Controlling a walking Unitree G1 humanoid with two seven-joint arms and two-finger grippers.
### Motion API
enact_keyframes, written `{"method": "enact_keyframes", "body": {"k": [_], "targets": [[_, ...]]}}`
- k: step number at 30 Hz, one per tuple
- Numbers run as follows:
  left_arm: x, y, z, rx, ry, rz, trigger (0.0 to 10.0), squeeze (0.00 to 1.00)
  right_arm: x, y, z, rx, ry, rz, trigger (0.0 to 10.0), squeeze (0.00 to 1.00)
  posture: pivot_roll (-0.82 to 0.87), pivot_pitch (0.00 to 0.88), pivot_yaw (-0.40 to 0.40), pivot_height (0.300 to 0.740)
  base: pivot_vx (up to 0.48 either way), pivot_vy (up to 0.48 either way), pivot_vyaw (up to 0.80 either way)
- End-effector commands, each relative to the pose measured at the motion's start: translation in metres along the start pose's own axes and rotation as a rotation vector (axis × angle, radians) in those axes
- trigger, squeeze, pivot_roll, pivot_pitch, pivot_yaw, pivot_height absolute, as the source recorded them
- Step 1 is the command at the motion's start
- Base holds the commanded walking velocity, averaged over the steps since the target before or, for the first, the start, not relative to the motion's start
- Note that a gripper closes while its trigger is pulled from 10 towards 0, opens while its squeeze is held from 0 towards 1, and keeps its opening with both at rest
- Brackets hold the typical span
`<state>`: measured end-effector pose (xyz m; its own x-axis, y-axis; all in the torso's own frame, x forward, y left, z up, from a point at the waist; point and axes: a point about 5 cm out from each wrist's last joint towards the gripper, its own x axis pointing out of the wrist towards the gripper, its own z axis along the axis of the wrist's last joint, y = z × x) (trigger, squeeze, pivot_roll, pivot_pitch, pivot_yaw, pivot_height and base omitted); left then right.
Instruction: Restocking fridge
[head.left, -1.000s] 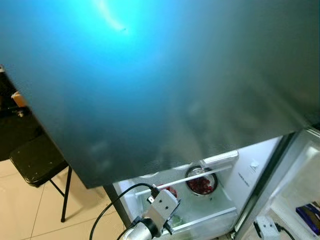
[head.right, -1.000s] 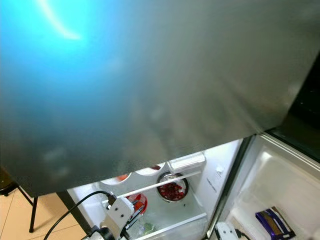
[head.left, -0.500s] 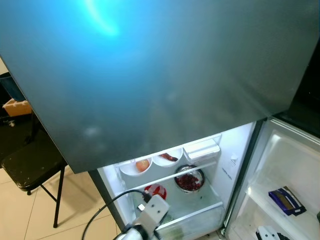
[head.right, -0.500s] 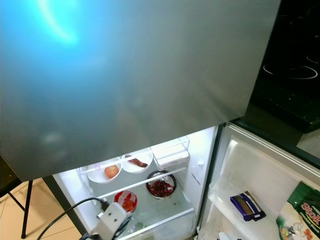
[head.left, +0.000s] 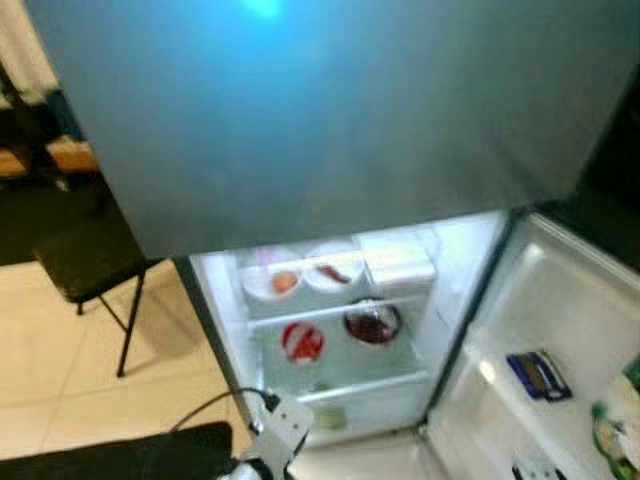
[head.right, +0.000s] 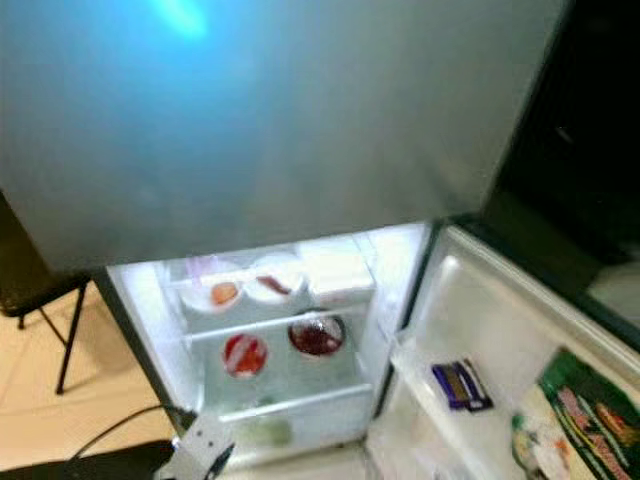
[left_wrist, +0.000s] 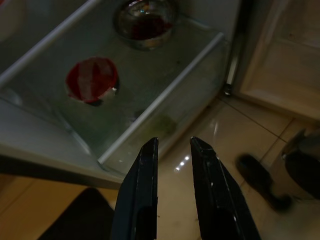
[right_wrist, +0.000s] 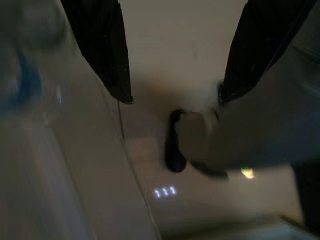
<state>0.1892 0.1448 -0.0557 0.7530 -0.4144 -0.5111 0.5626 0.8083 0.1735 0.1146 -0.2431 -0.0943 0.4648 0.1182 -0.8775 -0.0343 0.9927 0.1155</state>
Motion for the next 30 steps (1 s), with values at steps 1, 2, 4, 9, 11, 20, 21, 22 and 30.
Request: {"method": "enact_keyframes", "body": {"k": [1, 2, 4, 9, 11, 20, 21, 22, 30], "targets": [[-0.002, 0.001, -0.004, 0.011, 0.018, -0.003, 10.0, 0.00, 0.002, 0.002, 0.008, -0.020, -0.018, 0.006, 10.0, 0.00, -0.03, 0.000, -0.014, 0.740, -0.356, 0.000, 0.00], [-0.002, 0.000, -0.005, 0.009, 0.026, -0.002, 10.0, 0.00, 0.002, 0.002, 0.009, -0.021, -0.018, 0.006, 10.0, 0.00, -0.03, 0.000, -0.014, 0.740, -0.356, 0.000, 0.00], [-0.003, 0.000, -0.007, 0.010, 0.037, -0.002, 10.0, 0.00, 0.003, 0.003, 0.009, -0.022, -0.018, 0.007, 10.0, 0.00, -0.03, 0.000, -0.012, 0.740, -0.364, 0.000, 0.00], [-0.008, 0.003, -0.018, 0.004, 0.098, 0.009, 10.0, 0.00, 0.003, 0.006, 0.007, -0.026, -0.012, 0.015, 10.0, 0.00, -0.03, 0.000, -0.011, 0.740, -0.359, 0.000, 0.00], [-0.009, 0.003, -0.020, 0.002, 0.106, 0.012, 10.0, 0.00, 0.004, 0.006, 0.006, -0.028, -0.011, 0.017, 10.0, 0.00, -0.03, 0.000, -0.011, 0.740, -0.360, 0.000, 0.00], [-0.013, 0.004, -0.027, -0.004, 0.147, 0.019, 10.0, 0.00, 0.004, 0.016, 0.018, 0.010, -0.129, 0.143, 10.0, 0.00, -0.03, 0.000, -0.007, 0.740, -0.370, 0.000, 0.00], [-0.013, 0.003, -0.027, -0.003, 0.150, 0.018, 10.0, 0.00, 0.004, 0.017, 0.019, 0.017, -0.138, 0.160, 10.0, 0.00, -0.03, 0.000, -0.007, 0.740, -0.382, 0.000, 0.00], [-0.013, 0.003, -0.027, -0.003, 0.152, 0.018, 10.0, 0.00, 0.004, 0.017, 0.020, 0.023, -0.145, 0.177, 10.0, 0.00, -0.03, 0.000, -0.008, 0.740, -0.382, 0.000, 0.00], [-0.013, -0.001, -0.034, 0.011, 0.216, -0.001, 10.0, 0.00, 0.004, 0.013, 0.016, -0.012, -0.105, 0.127, 10.0, 0.00, -0.03, 0.000, -0.012, 0.740, -0.240, 0.000, 0.00]]}}
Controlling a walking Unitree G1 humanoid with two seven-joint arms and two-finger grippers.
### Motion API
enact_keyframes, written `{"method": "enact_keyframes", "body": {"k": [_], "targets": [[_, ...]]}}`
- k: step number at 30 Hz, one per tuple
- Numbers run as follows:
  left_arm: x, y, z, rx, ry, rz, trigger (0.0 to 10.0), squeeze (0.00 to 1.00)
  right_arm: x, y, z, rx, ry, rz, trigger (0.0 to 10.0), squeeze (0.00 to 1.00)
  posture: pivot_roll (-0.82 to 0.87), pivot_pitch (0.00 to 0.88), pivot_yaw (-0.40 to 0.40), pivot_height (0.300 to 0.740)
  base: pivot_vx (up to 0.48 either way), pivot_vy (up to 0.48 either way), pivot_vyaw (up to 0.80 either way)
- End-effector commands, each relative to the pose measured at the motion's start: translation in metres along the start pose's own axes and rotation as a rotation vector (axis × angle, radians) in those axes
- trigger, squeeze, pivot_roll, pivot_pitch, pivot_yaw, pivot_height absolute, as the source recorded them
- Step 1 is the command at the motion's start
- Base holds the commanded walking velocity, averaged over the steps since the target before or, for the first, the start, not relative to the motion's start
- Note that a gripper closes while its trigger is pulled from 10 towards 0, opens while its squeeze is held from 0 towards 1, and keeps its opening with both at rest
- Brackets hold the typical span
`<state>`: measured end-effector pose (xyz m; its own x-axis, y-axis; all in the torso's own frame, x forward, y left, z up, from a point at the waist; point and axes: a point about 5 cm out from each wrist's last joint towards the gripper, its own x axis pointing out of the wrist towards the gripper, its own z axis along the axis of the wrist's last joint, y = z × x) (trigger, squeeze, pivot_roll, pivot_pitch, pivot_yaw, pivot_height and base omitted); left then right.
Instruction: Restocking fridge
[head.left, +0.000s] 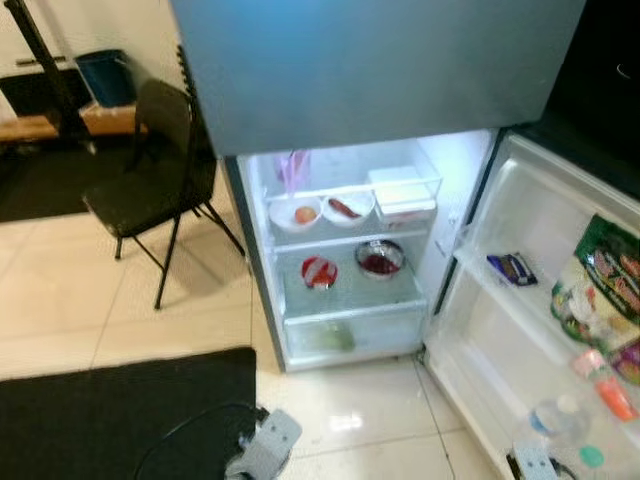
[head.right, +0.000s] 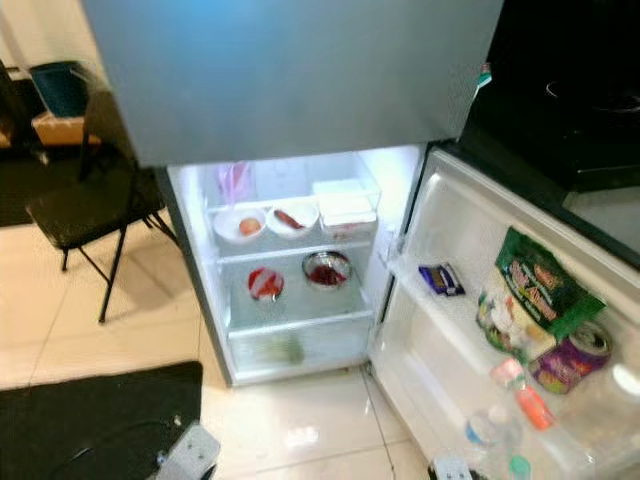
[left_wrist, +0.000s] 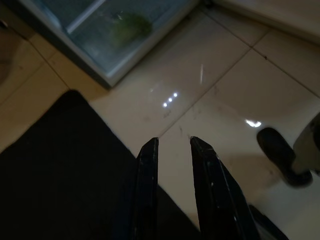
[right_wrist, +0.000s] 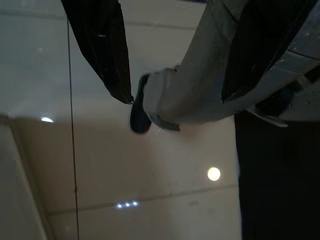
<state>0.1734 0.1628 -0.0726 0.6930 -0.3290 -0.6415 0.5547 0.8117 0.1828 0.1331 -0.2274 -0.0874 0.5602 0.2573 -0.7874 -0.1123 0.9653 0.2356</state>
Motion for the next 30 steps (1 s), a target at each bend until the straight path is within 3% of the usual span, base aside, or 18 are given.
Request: {"method": "enact_keyframes", "body": {"k": [1, 8, 10, 16, 22, 26, 30], "targets": [[-0.001, -0.004, -0.007, 0.010, 0.049, -0.013, 10.0, 0.00, -0.002, -0.002, -0.004, -0.008, 0.019, -0.018, 10.0, 0.00, -0.03, 0.000, -0.012, 0.740, 0.000, 0.000, 0.00], [-0.005, -0.006, -0.020, -0.049, 0.138, -0.012, 10.0, 0.00, -0.004, -0.004, -0.009, -0.011, 0.042, -0.030, 10.0, 0.00, -0.04, 0.000, -0.020, 0.740, 0.000, 0.000, 0.00], [-0.011, -0.005, -0.036, -0.172, 0.242, 0.048, 10.0, 0.00, -0.005, -0.005, -0.015, -0.003, 0.073, -0.056, 10.0, 0.00, -0.04, 0.000, -0.025, 0.740, 0.000, 0.000, 0.00], [-0.018, -0.007, -0.049, -0.307, 0.302, 0.102, 10.0, 0.00, -0.007, -0.007, -0.022, 0.011, 0.123, -0.080, 10.0, 0.00, -0.04, 0.000, -0.031, 0.740, 0.000, 0.000, -0.23], [-0.031, -0.024, -0.068, -0.317, 0.400, 0.048, 10.0, 0.00, -0.012, -0.019, -0.018, 0.005, 0.130, -0.126, 10.0, 0.00, -0.05, 0.000, -0.045, 0.740, 0.000, 0.000, -0.80], [-0.032, -0.023, -0.069, -0.310, 0.411, 0.047, 10.0, 0.00, -0.012, -0.021, -0.016, -0.004, 0.135, -0.136, 10.0, 0.00, -0.05, 0.000, -0.045, 0.740, 0.000, 0.000, -0.80], [-0.029, -0.015, -0.065, -0.377, 0.369, 0.091, 10.0, 0.00, -0.011, -0.021, -0.011, -0.001, 0.121, -0.144, 10.0, 0.00, -0.05, 0.000, -0.031, 0.740, 0.000, 0.000, -0.80]]}}
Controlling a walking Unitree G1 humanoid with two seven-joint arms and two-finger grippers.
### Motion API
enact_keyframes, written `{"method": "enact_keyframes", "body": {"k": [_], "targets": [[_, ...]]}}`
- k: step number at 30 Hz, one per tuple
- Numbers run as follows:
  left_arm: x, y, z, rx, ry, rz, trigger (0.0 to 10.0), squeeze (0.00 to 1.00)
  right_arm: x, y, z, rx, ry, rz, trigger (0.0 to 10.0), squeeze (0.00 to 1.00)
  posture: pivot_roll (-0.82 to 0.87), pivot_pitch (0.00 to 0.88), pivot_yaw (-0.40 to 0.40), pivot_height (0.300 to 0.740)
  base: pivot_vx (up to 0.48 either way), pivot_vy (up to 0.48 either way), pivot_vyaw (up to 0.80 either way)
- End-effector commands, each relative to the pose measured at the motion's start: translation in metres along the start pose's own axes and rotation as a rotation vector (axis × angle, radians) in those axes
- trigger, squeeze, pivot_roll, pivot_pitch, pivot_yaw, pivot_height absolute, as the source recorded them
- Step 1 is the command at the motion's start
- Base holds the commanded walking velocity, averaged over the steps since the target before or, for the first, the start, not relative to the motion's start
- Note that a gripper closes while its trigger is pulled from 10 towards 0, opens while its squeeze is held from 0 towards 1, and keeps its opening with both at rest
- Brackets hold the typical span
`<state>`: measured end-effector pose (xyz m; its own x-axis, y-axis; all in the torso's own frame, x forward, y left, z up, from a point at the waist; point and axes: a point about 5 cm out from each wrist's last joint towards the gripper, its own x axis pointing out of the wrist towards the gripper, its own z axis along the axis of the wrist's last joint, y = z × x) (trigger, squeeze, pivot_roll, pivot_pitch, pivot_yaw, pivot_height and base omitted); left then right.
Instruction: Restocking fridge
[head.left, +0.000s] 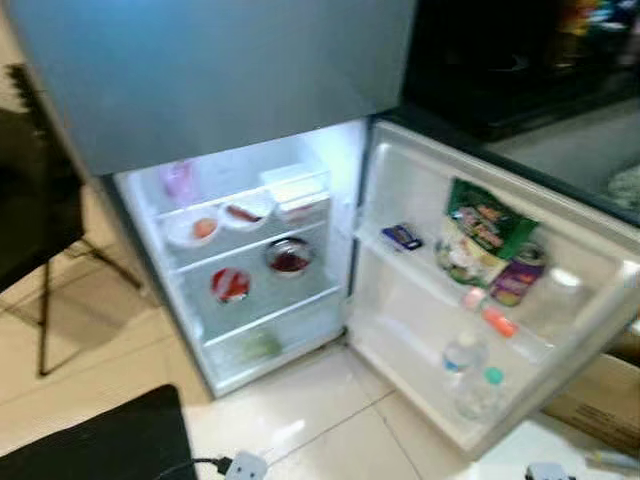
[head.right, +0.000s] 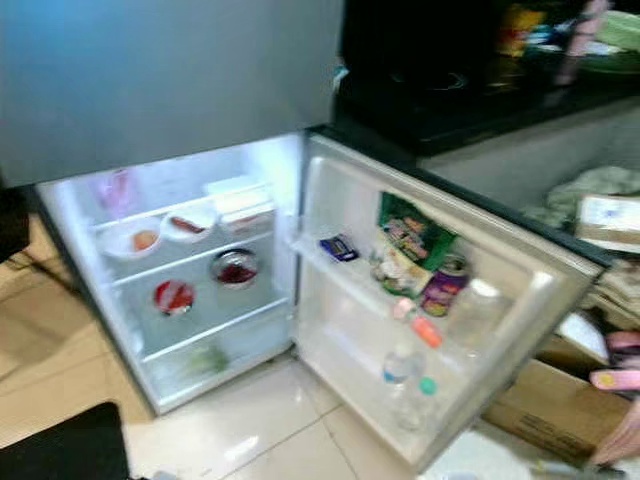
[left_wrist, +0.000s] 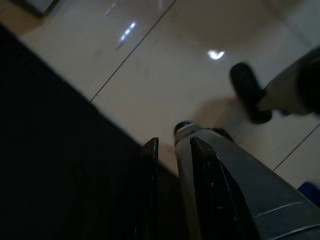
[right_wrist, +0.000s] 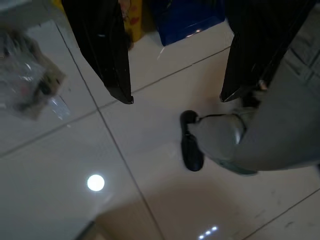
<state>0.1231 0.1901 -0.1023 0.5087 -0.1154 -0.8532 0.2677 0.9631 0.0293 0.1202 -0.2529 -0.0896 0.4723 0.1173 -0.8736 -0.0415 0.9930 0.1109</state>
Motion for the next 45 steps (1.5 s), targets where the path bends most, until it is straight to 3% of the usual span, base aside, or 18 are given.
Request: {"method": "enact_keyframes", "body": {"k": [1, 7, 11, 25, 35, 45], "targets": [[-0.002, 0.000, -0.008, -0.033, 0.024, -0.004, 10.0, 0.00, 0.002, 0.004, 0.000, 0.008, 0.003, 0.002, 10.0, 0.00, -0.05, 0.000, -0.025, 0.740, 0.000, 0.000, -0.80], [-0.003, 0.007, -0.010, -0.034, 0.043, 0.021, 10.0, 0.00, 0.006, 0.015, -0.002, 0.039, -0.004, 0.003, 10.0, 0.00, -0.06, 0.000, -0.012, 0.740, 0.000, 0.000, -0.80], [-0.001, 0.014, 0.006, -0.067, -0.018, 0.041, 10.0, 0.00, 0.009, 0.019, 0.000, 0.022, -0.005, 0.003, 10.0, 0.00, -0.03, 0.000, -0.024, 0.740, 0.000, 0.000, 0.00], [0.000, 0.010, 0.004, -0.120, -0.001, 0.040, 10.0, 0.00, 0.013, 0.021, 0.012, 0.061, -0.023, -0.030, 10.0, 0.00, -0.04, 0.000, 0.004, 0.740, 0.000, 0.000, 0.00], [0.002, 0.012, 0.011, -0.120, -0.015, 0.041, 10.0, 0.00, 0.014, 0.029, 0.004, 0.061, 0.000, -0.016, 10.0, 0.00, -0.04, 0.000, 0.012, 0.740, 0.000, 0.000, 0.00], [-0.001, 0.015, 0.000, -0.113, 0.024, 0.047, 10.0, 0.00, 0.013, 0.029, 0.000, 0.076, 0.007, -0.015, 10.0, 0.00, -0.03, 0.000, 0.018, 0.740, 0.000, 0.000, 0.00]]}}
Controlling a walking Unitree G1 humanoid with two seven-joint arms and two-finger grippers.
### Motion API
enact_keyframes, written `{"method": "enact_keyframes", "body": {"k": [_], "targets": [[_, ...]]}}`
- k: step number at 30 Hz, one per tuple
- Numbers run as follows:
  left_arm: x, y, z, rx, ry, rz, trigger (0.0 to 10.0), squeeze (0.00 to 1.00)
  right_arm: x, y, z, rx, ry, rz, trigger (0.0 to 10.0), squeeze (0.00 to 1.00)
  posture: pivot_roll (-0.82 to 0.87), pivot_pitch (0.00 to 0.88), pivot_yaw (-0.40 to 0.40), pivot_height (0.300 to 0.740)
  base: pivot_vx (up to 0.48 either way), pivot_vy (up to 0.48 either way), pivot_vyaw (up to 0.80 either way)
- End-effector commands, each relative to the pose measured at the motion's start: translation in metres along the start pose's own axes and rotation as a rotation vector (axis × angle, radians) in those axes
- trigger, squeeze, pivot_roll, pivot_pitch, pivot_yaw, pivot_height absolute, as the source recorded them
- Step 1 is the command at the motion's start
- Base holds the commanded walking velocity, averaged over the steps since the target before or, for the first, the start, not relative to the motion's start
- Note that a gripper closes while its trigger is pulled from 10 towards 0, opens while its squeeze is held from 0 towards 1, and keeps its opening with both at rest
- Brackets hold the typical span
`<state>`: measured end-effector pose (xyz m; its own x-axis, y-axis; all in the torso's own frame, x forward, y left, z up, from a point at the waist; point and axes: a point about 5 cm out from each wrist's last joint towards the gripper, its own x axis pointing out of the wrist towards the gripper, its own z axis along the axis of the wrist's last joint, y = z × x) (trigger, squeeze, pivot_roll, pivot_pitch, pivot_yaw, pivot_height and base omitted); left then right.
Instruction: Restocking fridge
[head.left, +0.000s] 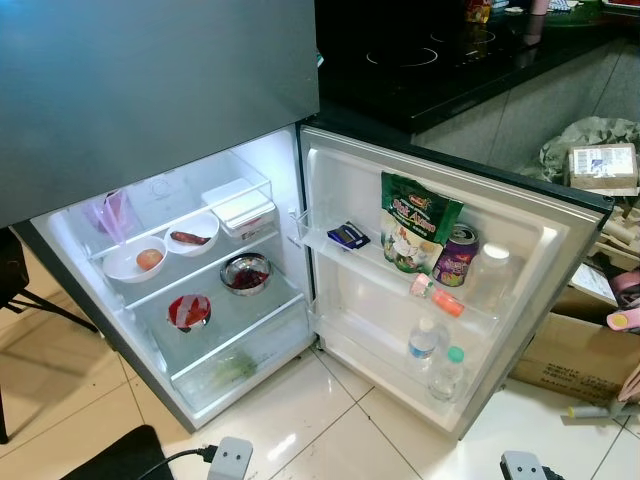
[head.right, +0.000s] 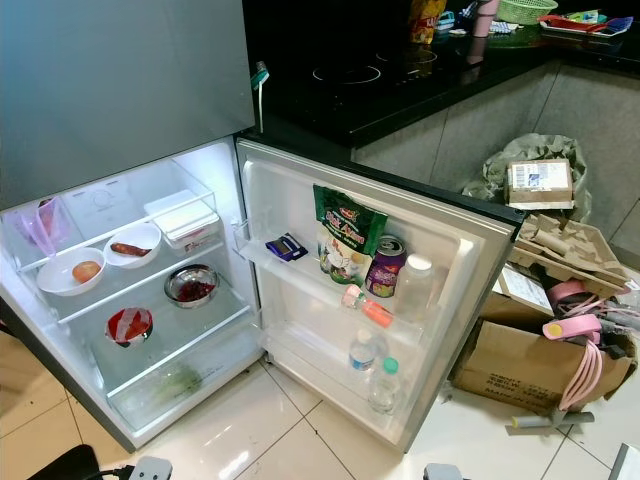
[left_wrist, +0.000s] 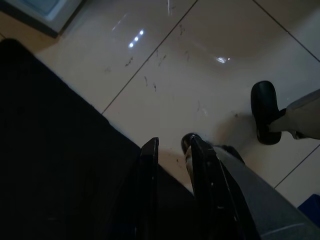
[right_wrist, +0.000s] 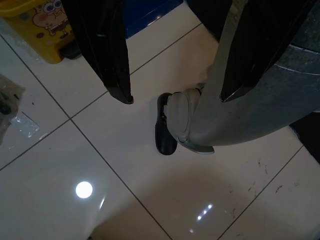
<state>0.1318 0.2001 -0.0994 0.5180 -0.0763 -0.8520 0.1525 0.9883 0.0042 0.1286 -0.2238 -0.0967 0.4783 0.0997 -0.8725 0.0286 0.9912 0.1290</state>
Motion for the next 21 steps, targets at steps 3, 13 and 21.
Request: {"method": "enact_keyframes", "body": {"k": [3, 13, 21], "targets": [[-0.0021, 0.0038, -0.0063, 0.005, 0.027, 0.008, 10.0, 0.00, -0.0003, 0.0009, -0.0033, 0.010, 0.008, 0.004, 10.0, 0.00, -0.03, 0.000, 0.024, 0.740, 0.000, 0.000, 0.00], [-0.0004, 0.0010, -0.0037, 0.032, 0.034, 0.002, 10.0, 0.00, 0.0009, 0.0044, -0.0028, 0.003, 0.008, 0.017, 10.0, 0.00, -0.03, 0.000, 0.023, 0.740, 0.000, 0.000, 0.00], [-0.0009, 0.0009, -0.0062, 0.035, 0.047, 0.005, 10.0, 0.00, 0.0005, 0.0031, -0.0024, -0.005, 0.009, 0.017, 10.0, 0.00, -0.03, 0.000, 0.015, 0.740, 0.000, 0.000, 0.00]]}}
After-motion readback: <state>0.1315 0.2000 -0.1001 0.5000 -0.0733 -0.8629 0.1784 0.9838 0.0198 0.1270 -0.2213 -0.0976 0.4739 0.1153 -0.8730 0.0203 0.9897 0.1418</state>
